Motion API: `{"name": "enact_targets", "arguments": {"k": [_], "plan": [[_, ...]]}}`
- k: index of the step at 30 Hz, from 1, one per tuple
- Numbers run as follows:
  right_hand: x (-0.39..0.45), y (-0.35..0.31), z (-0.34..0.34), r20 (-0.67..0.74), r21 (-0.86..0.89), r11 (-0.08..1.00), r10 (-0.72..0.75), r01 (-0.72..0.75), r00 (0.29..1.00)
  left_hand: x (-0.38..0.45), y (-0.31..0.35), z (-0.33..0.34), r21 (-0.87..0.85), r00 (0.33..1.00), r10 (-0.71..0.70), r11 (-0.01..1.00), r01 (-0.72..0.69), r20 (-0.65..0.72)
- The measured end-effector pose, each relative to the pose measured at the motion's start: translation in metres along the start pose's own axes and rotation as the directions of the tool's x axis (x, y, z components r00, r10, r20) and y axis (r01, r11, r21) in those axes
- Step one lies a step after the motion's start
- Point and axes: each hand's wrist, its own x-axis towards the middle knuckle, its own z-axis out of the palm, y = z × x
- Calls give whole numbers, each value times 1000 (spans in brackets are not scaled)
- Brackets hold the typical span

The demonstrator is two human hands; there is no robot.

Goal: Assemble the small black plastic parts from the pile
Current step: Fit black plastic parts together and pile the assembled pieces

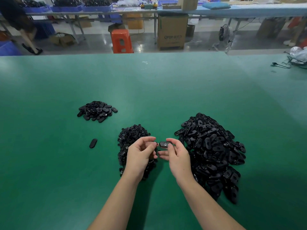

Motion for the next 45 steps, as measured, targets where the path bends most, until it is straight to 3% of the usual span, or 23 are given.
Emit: {"name": "enact_targets", "arguments": {"k": [11, 19, 30, 39, 45], "plan": [[-2, 3, 0, 34, -80, 995, -60, 62, 998, 1, -1, 10, -40, 994, -106, 994, 104, -39], [0, 12, -4, 50, -264, 958, -99, 109, 994, -2, -1, 14, 88, 996, -56, 994, 62, -72], [-4, 4, -11, 79, -456, 868, -182, 198, 980, -7, 7, 23, 122, 996, -74, 989, 80, -55], [-4, -1, -12, 117, -497, 827, -236, 262, 965, -6, 6, 23, 110, 993, -89, 989, 97, -75], [-2, 6, -10, 113, -461, 858, -198, 227, 974, -7, 4, 22, 77, 992, -104, 991, 110, -71]]}}
